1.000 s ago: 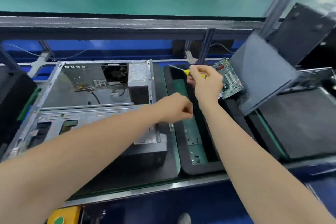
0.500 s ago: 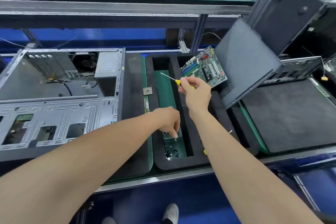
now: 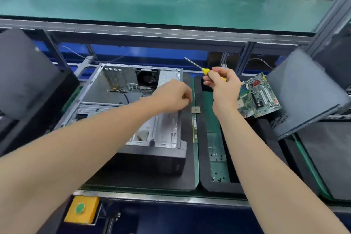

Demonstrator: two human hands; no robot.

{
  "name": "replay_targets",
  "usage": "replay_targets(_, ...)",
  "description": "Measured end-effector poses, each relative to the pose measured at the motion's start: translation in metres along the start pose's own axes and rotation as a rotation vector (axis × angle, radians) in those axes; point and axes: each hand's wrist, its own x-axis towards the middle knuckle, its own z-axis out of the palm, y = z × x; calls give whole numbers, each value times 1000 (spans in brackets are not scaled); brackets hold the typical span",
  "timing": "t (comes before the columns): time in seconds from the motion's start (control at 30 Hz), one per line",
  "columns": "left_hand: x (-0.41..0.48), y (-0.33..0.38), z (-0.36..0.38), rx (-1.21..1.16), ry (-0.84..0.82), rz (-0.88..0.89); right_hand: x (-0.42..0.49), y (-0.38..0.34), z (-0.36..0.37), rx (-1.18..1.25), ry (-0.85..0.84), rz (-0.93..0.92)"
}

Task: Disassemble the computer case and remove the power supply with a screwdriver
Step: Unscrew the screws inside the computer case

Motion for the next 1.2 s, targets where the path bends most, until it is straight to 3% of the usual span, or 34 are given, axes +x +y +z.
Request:
replay_targets(0.17, -60, -98, -66, -17, 82, -124, -30, -9, 81, 21, -123, -33)
replay_targets(0.33, -124, -181, -91, -45, -4, -210, -72, 5, 153, -117, -308, -121)
replay_targets(0.43, -148, -211, -87, -55, -121, -162, -97, 17, 184, -279, -443, -184)
replay_targets(0.7, -154, -239, -71, -185, -389, -38, -135, 30, 226, -615, -648, -392)
replay_targets(0.9, -138, -231, -60, -184, -331, 16, -141, 28, 224, -699, -639, -409)
replay_targets(1.2, -110, -231, -53, -390, -607, -139, -141, 27, 213, -687, -624, -393)
